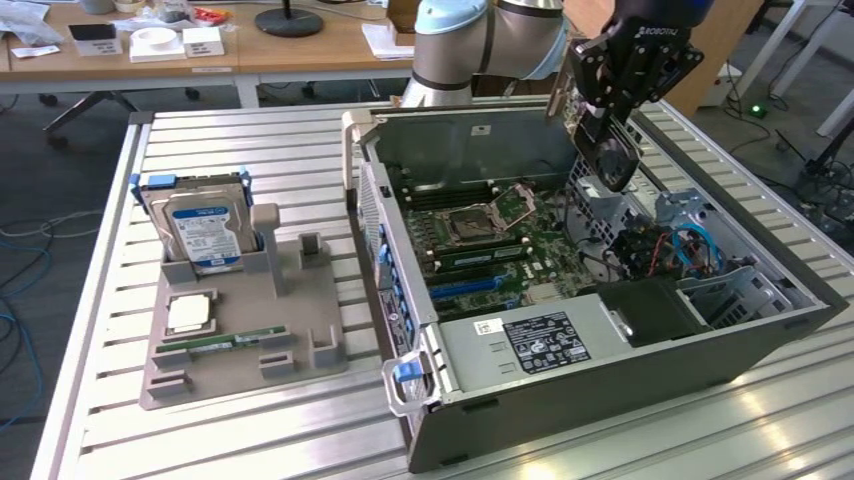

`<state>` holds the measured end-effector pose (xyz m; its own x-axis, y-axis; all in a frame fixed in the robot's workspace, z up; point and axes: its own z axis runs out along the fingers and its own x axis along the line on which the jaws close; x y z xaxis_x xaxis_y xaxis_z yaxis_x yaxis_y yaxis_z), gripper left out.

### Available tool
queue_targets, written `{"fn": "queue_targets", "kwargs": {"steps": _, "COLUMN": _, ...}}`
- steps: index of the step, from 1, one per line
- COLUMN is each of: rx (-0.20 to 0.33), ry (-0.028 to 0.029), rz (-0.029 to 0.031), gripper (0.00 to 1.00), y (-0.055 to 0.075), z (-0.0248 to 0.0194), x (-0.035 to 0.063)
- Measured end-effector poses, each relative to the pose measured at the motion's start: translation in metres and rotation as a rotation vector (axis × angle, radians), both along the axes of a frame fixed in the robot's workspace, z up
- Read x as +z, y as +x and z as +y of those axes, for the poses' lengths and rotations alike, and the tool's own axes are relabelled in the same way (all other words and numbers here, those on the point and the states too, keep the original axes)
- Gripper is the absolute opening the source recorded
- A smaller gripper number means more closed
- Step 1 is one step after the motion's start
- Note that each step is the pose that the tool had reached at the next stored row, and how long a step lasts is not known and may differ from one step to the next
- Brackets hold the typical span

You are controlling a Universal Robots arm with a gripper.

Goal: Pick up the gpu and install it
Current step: 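Pick up the gpu and move the gpu toward the slot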

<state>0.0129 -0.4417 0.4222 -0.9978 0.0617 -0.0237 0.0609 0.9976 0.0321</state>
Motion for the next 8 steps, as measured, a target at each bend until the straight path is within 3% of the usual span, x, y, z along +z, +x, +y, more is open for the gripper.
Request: {"fn": "queue_targets", "kwargs": {"steps": 8, "rx": 0.0, "ry": 0.0002, "rz": 0.0, "gripper": 0.27, "y": 0.0, "z": 0.0, "x": -0.0016}}
